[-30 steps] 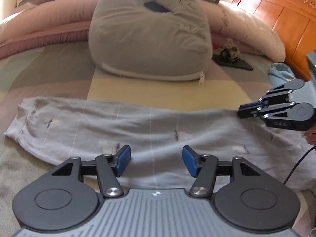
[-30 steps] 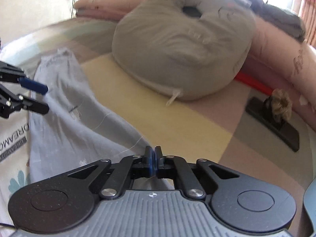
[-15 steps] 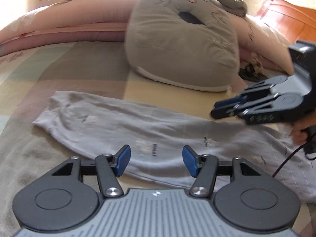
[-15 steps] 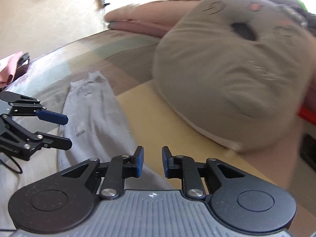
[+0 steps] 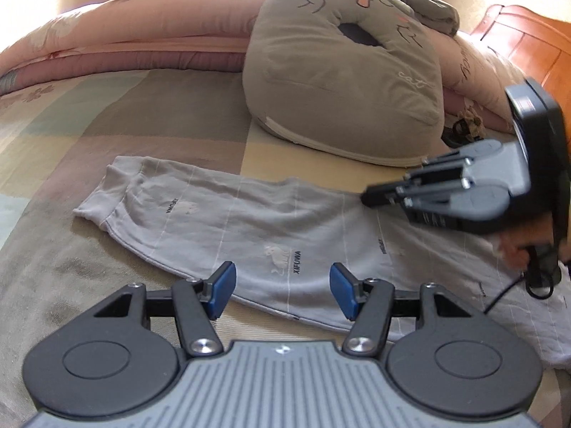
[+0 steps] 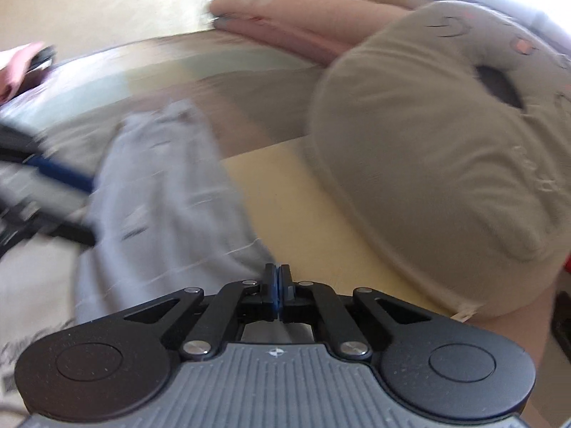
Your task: Fold clothes
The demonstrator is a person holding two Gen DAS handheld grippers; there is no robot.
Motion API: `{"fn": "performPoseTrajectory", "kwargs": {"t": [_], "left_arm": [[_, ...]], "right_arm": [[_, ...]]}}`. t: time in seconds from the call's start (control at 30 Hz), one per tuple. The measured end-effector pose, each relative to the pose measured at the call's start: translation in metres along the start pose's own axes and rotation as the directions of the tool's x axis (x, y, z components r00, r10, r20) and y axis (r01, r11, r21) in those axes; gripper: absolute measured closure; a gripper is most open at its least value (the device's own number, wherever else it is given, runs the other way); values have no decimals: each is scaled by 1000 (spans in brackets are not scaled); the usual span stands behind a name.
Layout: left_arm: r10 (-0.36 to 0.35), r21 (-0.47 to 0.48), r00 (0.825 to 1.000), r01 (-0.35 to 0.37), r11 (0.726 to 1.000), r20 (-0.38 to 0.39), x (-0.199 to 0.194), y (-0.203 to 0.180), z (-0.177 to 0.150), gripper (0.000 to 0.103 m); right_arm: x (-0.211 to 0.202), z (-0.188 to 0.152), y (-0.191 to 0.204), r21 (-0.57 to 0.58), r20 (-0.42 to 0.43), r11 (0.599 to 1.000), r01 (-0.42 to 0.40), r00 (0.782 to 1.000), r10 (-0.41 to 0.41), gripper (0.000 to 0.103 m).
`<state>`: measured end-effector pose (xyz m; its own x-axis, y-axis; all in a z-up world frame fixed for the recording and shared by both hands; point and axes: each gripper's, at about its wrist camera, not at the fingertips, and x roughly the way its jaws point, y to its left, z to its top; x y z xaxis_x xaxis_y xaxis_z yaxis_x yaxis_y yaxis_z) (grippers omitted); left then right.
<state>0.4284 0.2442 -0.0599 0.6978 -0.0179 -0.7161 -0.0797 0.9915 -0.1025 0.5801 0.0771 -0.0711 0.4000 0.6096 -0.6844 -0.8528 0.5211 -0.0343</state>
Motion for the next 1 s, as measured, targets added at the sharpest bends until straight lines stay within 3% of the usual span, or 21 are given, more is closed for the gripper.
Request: {"fn": "performPoseTrajectory", "kwargs": {"t": [0.03, 0.1, 0.23, 0.3, 0.47, 0.57, 0.73, 0.83, 0.93, 1.0], "left_arm": [[0, 13, 1000, 0, 1000, -3, 0, -2, 1, 44], [-4, 54, 1000, 4, 999, -4, -2, -5, 6, 43], [-22, 179, 1000, 26, 984, -22, 5, -14, 24, 34], [-31, 241, 999, 38, 970, -34, 11, -20, 32, 33], [-12, 360, 998, 35, 932, -67, 46, -35, 44, 33], [-14, 340, 993, 54, 939, -118, 73, -28, 45, 29], [-30, 217, 996, 47, 975, -79, 78, 5, 48, 27], [-11, 182, 997, 24, 983, -74, 78, 15, 50, 27], [31, 165, 997, -20, 986, -66, 82, 19, 53, 25], [66, 134, 996, -57, 989, -59, 84, 23, 56, 25]], "right_arm": [[0, 2, -7, 49, -8, 999, -22, 1000, 22, 96], [-15, 2, -13, 83, 9, 996, -39, 999, 38, 83], [-69, -15, -22, 103, -7, 995, -4, 1000, 5, 66], [-98, -34, -27, 137, -44, 991, 2, 999, 4, 56], [-154, -98, -34, 252, -159, 963, 93, 986, -53, 47], [-176, -140, -41, 359, -228, 912, 200, 966, -122, 47], [-204, -189, -62, 514, -270, 787, 340, 935, -228, 43], [-204, -199, -79, 565, -239, 739, 366, 931, -277, 43], [-191, -190, -93, 539, -245, 727, 427, 904, -350, 43], [-182, -184, -102, 518, -248, 716, 467, 884, -397, 35]]}}
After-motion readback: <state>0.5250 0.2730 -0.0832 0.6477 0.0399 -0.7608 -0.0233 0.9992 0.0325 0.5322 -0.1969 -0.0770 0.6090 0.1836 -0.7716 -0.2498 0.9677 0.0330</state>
